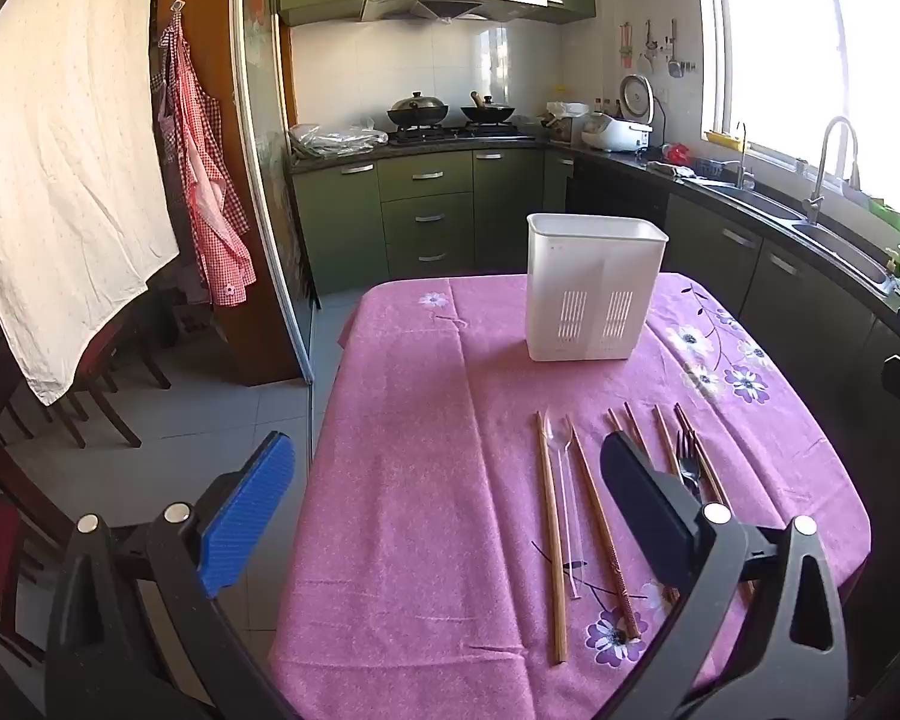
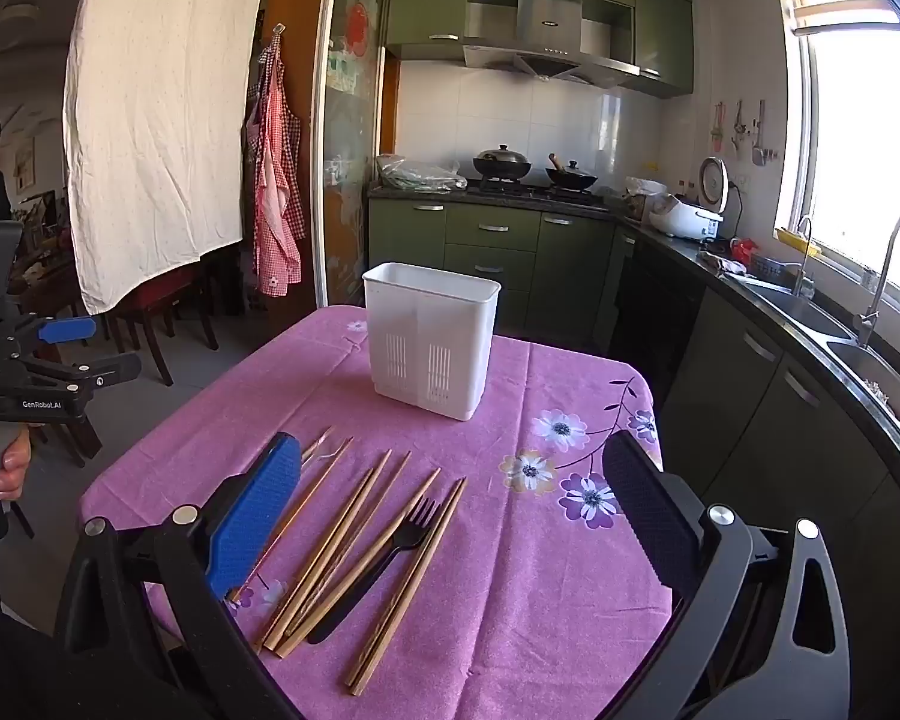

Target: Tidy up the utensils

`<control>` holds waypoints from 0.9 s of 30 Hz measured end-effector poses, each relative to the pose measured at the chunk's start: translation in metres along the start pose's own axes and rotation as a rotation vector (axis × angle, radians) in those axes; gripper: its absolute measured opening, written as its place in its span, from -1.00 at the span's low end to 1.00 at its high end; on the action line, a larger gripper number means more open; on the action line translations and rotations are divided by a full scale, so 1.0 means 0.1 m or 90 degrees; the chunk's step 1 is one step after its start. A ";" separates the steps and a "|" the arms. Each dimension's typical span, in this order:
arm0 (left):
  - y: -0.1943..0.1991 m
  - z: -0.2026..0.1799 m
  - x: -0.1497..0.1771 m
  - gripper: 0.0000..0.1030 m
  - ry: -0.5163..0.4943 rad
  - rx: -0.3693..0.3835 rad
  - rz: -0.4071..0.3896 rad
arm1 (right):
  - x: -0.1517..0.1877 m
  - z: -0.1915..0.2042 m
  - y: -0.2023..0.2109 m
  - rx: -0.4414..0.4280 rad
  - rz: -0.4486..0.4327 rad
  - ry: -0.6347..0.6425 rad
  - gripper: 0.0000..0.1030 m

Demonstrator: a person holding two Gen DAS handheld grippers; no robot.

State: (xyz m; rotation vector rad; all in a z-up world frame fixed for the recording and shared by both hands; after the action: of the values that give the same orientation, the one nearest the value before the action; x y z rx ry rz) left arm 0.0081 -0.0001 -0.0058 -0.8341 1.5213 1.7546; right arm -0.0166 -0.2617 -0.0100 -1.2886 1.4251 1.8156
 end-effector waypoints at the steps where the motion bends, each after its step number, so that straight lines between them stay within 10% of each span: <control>1: 0.00 0.00 0.00 0.89 0.002 0.002 0.001 | 0.00 0.00 0.00 0.000 0.000 0.000 0.93; 27: -0.02 -0.01 0.06 0.89 -0.002 0.001 0.004 | -0.01 0.00 -0.02 -0.001 0.003 -0.002 0.93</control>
State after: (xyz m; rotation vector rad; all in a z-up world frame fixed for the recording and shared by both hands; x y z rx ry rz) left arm 0.0065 -0.0002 -0.0115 -0.8254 1.5255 1.7581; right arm -0.0146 -0.2608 -0.0101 -1.2843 1.4263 1.8204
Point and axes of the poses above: each gripper's, at about its wrist camera, not at the fingertips, and y roughly against the way its jaws point, z to its left, x to its underside, the point moved 1 cm from there along -y, roughly the way its jaws point, and after that the axes turned 6 degrees about -x, right-handed, at the moved point
